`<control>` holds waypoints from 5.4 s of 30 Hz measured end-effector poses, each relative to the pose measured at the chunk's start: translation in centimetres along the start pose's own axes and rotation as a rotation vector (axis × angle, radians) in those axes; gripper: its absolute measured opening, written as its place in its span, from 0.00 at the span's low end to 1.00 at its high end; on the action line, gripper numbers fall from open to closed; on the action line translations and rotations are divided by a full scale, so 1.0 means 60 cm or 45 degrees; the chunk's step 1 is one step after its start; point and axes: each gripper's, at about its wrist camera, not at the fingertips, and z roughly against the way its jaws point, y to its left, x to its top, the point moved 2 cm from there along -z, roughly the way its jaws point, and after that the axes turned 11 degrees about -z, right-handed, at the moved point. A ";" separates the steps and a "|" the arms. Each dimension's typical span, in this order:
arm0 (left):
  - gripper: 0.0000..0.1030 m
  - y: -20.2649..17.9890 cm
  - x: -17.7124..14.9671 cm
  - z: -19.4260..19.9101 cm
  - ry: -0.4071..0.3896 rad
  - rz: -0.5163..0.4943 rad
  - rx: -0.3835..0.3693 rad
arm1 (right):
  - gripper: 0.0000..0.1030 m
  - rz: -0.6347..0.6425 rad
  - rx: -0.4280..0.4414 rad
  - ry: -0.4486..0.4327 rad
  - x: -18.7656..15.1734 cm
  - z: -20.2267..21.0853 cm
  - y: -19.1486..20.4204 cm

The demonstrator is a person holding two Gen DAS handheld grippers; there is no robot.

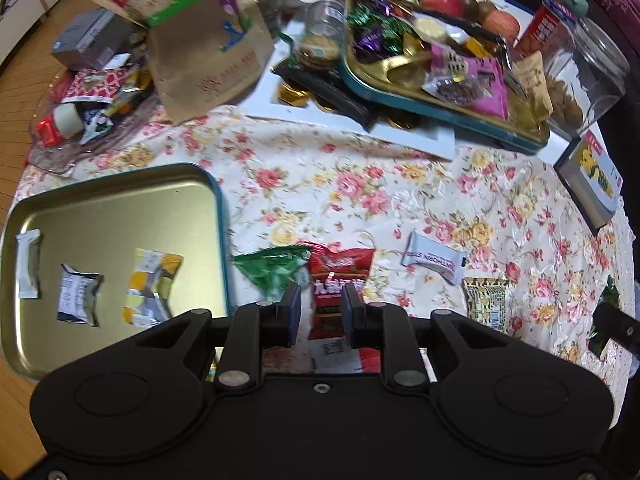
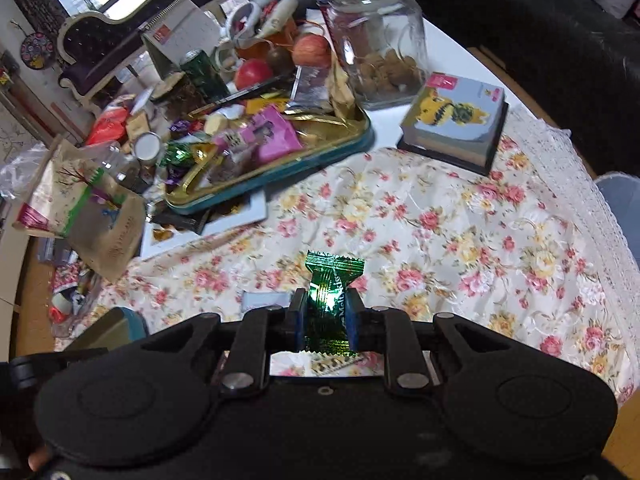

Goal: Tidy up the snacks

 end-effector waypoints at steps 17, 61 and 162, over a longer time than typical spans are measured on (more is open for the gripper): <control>0.29 -0.054 0.011 -0.103 0.066 0.002 0.117 | 0.20 -0.014 0.132 0.084 -0.013 0.015 -0.007; 0.50 -0.129 0.001 -0.118 -0.010 -0.188 0.100 | 0.21 -0.099 0.205 0.089 -0.008 0.036 -0.011; 0.43 -0.011 -0.099 0.072 -0.051 -0.272 0.044 | 0.20 0.000 -0.306 0.135 -0.131 -0.101 0.008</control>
